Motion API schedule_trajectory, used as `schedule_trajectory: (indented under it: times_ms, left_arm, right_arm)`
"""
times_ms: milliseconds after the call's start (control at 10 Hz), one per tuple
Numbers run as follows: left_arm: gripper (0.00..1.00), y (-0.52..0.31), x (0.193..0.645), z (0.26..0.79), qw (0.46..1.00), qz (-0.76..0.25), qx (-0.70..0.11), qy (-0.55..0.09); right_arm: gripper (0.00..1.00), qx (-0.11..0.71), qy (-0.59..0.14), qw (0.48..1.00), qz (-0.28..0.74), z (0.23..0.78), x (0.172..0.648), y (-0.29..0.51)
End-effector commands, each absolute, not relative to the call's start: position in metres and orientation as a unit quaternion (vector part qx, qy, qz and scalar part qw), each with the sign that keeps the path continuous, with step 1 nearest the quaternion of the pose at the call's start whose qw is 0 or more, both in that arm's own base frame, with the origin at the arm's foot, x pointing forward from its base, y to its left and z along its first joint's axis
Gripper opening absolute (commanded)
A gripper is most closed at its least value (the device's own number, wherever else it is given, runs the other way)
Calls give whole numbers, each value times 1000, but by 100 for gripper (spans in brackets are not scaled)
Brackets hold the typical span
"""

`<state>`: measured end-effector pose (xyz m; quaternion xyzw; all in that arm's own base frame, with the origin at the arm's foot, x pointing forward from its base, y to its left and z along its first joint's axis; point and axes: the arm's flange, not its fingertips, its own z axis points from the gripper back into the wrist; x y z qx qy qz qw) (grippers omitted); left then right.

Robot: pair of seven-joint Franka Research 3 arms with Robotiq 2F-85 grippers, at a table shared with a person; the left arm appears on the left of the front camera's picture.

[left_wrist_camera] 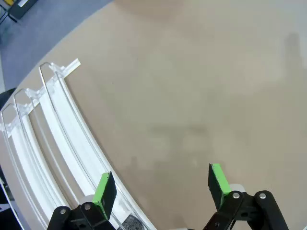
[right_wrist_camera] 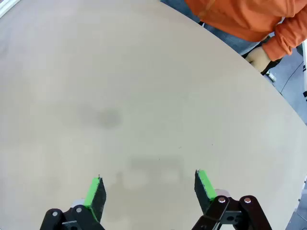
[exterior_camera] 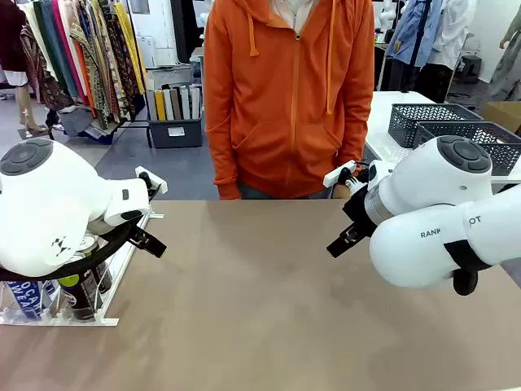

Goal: Retrieve and store the cans from the dispenser.
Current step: Pick up one can from the Automatic Can Dispenser and place it in the middle of the table.

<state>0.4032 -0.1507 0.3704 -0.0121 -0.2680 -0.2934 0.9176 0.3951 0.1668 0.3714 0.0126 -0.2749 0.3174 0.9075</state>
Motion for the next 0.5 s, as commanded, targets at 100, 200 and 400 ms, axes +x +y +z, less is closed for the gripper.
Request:
schedule_trajectory:
  times_ms: [100,200,400]
  left_arm:
    - [100,-151,403,371,917,-293,-12,-268]
    - [100,-151,403,371,917,-293,-12,-268]
    - [100,-151,403,371,917,-293,-12,-268]
  right_arm:
    - [100,13,-275,907,317,371,395,167]
    - [100,13,-275,907,317,371,395,167]
    - [100,13,-275,907,317,371,395,167]
